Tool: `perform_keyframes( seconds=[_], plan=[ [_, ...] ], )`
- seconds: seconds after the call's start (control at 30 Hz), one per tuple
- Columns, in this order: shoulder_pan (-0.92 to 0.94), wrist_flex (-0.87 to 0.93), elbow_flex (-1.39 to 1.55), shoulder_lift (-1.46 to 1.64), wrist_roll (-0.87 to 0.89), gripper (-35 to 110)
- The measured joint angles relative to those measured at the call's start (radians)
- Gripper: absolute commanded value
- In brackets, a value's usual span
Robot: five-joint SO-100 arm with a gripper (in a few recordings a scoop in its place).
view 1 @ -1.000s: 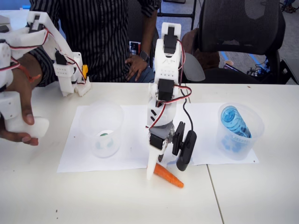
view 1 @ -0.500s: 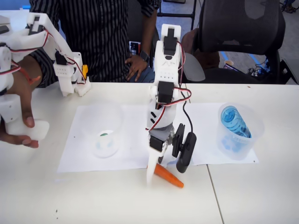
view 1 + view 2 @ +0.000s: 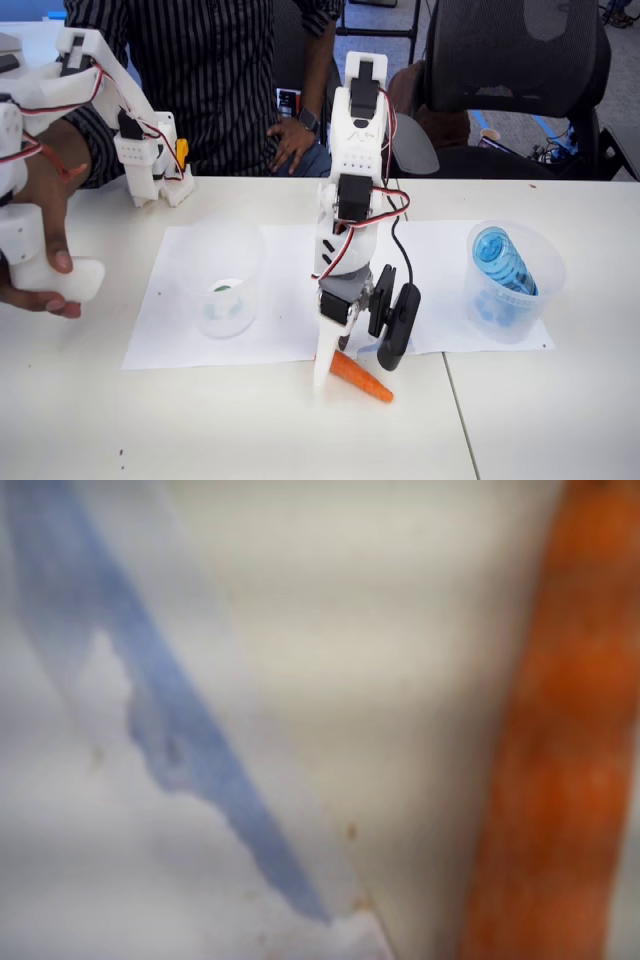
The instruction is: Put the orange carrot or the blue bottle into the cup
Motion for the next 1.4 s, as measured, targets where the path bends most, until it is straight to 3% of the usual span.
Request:
perform_keyframes(
  seconds=[0.13,0.6,1.4],
  plan=[
    [0.000,0.000,0.000,0.000,0.000,41],
    [0.000,0.002,-0.002,0.000,-0.003,3],
    [0.000,0.025,-0.002,0.011,-0.006,2]
  ],
)
